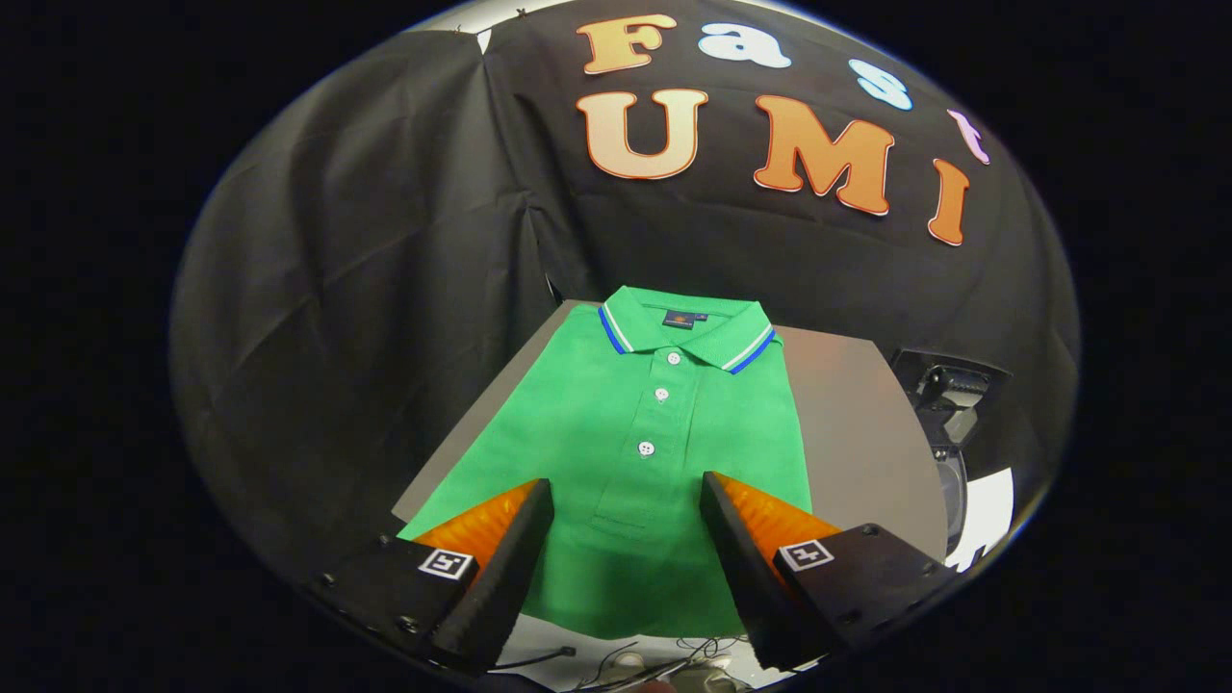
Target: Put the clothes into the washing machine and then close the washing machine lid.
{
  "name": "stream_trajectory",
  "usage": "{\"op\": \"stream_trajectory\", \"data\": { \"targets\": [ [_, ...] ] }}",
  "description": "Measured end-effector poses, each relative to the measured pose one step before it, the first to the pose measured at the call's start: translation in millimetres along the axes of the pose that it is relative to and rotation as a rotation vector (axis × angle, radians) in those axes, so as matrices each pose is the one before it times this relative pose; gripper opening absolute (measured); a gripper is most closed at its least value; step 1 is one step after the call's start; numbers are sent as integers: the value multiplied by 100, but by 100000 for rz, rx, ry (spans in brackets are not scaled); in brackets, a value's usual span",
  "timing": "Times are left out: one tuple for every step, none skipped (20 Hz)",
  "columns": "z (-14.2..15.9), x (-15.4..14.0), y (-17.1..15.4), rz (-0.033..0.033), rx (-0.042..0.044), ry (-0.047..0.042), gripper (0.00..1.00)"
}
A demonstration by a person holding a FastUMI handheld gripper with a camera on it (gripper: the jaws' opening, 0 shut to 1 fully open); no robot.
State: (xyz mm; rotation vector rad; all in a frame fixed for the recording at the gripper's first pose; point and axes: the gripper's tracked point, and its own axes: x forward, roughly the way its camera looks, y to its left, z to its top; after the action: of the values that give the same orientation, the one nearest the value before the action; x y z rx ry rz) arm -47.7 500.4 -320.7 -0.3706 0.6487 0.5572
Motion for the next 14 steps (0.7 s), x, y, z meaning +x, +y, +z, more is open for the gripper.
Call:
{"op": "stream_trajectory", "data": {
  "targets": [
    [-41, 74, -90, -133, -256, -72, 99],
    [-33, 23, 19, -39, -231, 91, 100],
    [-186, 81, -70, 103, 74, 167, 99],
    [-52, 35, -24, 256, 695, 53, 99],
    [41, 56, 17, 395, 771, -80, 99],
    [-32, 66, -3, 388, 503, 168, 99],
    [42, -259, -57, 118, 292, 36, 100],
    [10, -15, -4, 99, 7, 194, 100],
    [-34, 45, -13, -180, -112, 105, 100],
    [-1, 92, 6, -338, -290, 221, 100],
    [-70, 22, -24, -325, -637, 164, 100],
    [-53, 146, 50, -229, -1095, 346, 100],
    [-99, -12, 80, -3, -1123, 388, 100],
    [70, -52, -18, 338, -491, 507, 100]
  ]
}}
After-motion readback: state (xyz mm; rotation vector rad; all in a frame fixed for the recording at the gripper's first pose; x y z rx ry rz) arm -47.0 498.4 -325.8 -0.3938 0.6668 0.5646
